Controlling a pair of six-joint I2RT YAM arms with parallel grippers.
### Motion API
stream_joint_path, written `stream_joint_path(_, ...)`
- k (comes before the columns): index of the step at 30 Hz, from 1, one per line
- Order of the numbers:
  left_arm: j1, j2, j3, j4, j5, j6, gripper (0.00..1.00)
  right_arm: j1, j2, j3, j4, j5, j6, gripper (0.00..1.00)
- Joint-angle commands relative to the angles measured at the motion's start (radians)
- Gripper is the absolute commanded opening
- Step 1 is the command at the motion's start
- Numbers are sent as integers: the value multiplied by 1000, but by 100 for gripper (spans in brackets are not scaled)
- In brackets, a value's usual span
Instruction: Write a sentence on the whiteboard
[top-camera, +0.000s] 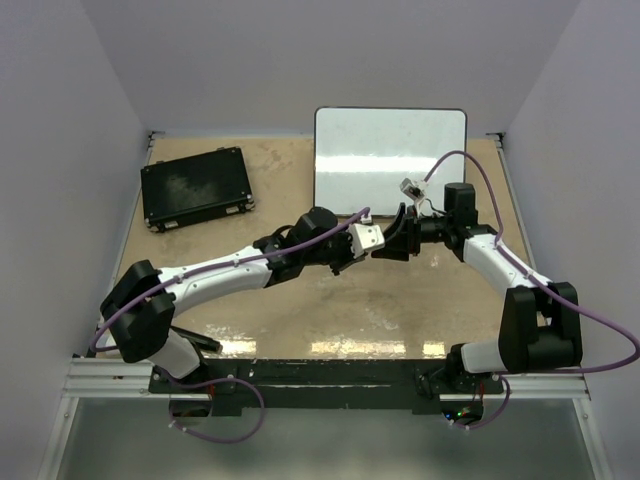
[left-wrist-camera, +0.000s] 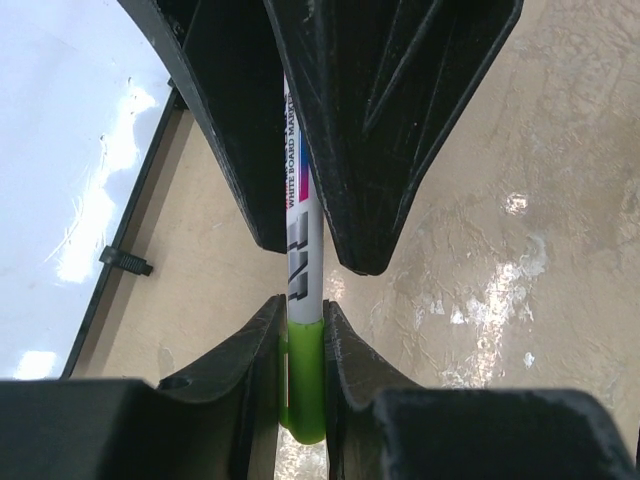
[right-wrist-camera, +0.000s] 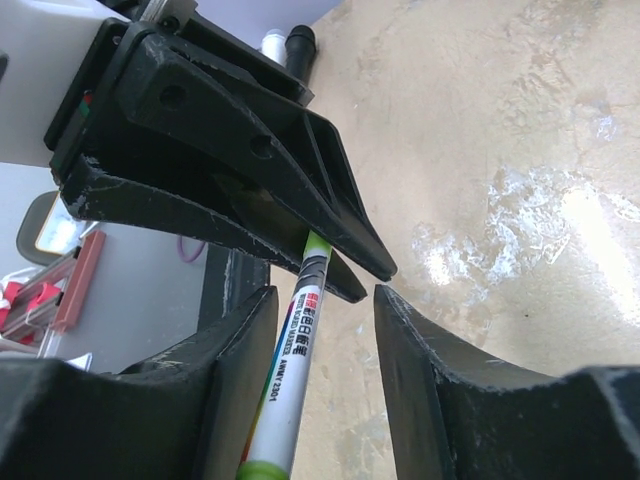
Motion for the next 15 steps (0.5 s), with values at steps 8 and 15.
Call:
stream_joint_path(8, 5, 37, 50, -29, 37, 37, 0, -4, -2, -9, 89, -64, 100, 50)
stream_joint_path(15, 5, 36, 50, -21, 18, 34, 0, -4, 1, -17, 118, -61, 114, 42)
